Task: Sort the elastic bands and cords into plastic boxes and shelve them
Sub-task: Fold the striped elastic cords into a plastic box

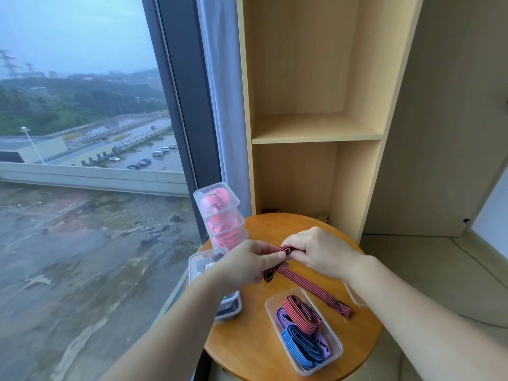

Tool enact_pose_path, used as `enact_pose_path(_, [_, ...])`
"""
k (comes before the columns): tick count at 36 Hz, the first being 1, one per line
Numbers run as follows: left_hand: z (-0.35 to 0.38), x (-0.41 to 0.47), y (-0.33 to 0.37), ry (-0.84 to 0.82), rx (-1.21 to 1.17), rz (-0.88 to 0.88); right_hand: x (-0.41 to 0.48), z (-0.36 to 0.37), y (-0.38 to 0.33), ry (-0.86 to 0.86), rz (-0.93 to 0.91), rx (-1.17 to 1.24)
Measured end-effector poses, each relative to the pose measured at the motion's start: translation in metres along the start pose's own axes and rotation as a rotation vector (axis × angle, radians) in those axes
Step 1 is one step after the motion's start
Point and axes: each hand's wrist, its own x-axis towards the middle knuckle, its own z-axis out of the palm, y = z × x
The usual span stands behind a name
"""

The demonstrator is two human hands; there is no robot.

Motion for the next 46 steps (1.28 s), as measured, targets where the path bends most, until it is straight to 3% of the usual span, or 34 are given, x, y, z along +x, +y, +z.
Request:
enact_pose_path(13, [0.006, 0.006, -0.008, 0.059, -0.049, 0.042, -0.001, 0.001, -0.002, 0.081, 0.007, -0.275])
enact_pose_path(21, [0.01, 0.011, -0.004, 0.233, -0.242, 0.112, 0.004, 0.004, -0.012, 0.1, 0.086, -0.015])
enact_pose_path(32, [0.006, 0.01, -0.001, 0.374, -0.505, 0.104, -0.002, 0.02, -0.014, 0.039, 0.101, -0.015])
enact_pose_path(39, [0.007, 0.012, 0.002, 0.382, -0.731, 0.1, -0.001, 0.024, -0.02, 0.092, 0.107, 0.049])
enact_pose_path(46, [0.006, 0.008, 0.0, 0.345, -0.709, 0.091, -0.001, 0.021, -0.016, 0.131, 0.096, 0.062])
